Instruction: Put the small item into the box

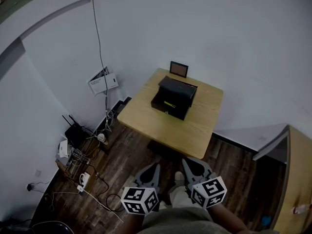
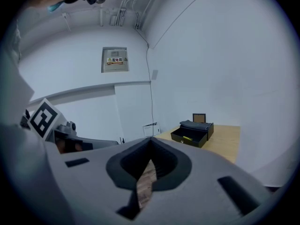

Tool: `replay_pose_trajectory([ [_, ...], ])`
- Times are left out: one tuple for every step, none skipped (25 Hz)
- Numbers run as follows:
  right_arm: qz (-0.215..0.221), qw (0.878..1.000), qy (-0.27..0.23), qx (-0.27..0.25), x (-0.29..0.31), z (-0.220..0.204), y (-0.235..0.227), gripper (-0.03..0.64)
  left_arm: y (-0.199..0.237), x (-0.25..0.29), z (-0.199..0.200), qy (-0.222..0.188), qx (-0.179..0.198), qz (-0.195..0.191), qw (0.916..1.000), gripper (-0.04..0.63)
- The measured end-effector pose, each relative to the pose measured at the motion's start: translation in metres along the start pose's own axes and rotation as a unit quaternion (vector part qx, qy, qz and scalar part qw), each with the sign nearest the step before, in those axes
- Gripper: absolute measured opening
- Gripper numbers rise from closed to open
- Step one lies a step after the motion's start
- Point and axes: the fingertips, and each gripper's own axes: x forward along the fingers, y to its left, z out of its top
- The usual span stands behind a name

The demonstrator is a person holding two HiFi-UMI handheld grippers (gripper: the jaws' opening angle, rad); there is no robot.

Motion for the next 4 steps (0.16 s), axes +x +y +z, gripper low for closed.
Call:
replay_pose_trajectory([
  [0.0,1.0,0.0,0.0,0.0004,0.0002,-0.0005,0.0,0.0004,0.0004,-0.0003,0.001,-0.002,0.0,1.0,0.003],
  [0.0,1.0,-0.001,0.001,0.0008,0.0006,-0.0009,0.0,0.0006,0.0007,-0.0004,0.001,-0.004,0.0,1.0,0.003],
  [0.0,1.0,-0.001,0.001,0.0011,0.001,-0.0013,0.0,0.0008,0.0009,-0.0004,0.002,-0.006,0.0,1.0,0.003],
  [0.0,1.0,-0.002,0.001,0.0013,0.0015,-0.0017,0.0,0.0009,0.0011,-0.0004,0.002,-0.008,0.0,1.0,0.003],
])
